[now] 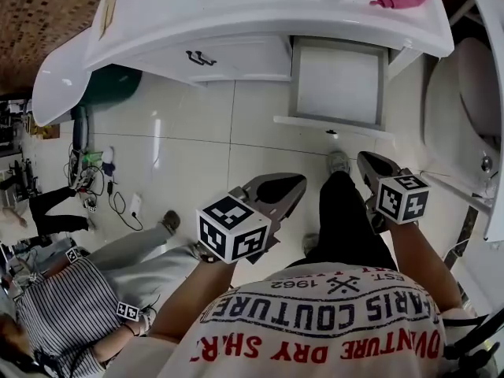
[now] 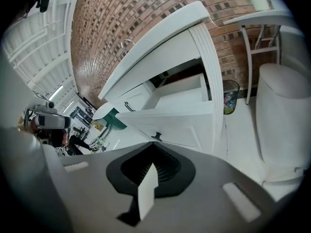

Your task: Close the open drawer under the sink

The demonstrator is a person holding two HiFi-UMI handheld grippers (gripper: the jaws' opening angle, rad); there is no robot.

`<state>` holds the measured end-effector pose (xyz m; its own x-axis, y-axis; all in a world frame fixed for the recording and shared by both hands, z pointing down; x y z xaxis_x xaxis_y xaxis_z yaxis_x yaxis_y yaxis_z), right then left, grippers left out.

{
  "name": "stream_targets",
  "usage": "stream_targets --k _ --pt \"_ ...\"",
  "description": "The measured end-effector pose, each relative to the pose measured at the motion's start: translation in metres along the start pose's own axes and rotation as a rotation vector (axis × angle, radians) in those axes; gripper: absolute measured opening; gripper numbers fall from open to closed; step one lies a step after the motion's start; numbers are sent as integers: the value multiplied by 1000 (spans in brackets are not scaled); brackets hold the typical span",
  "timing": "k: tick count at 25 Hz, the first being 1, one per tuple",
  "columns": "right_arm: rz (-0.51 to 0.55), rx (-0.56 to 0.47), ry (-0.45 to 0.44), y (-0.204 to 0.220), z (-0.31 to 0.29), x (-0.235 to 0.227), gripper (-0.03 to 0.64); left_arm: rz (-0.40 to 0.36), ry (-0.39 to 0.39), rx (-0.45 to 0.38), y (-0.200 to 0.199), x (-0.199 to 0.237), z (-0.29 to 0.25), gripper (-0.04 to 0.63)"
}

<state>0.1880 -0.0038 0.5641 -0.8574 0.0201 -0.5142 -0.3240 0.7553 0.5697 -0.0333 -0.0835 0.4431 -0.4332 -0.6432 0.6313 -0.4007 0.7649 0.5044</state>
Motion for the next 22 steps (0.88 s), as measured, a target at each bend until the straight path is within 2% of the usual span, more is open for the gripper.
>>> stream_targets --k 15,22 --pt "-64 10 -11 -30 -29 -24 6 24 0 29 -32 20 -23 -3" --pt "-86 16 -27 -63 -49 -45 6 41 -7 29 -55 32 -36 -3"
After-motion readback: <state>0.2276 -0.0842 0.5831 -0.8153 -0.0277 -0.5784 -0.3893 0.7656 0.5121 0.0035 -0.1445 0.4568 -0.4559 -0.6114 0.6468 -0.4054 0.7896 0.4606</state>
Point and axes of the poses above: the fingertips, and each gripper's own axes: z backward along the fingers, x to its left, y out of its underside, the point moved 9 cm from there along z, backward along the fingers, and after that the axes turned 7 degrees about z, right-handed, at the moved point
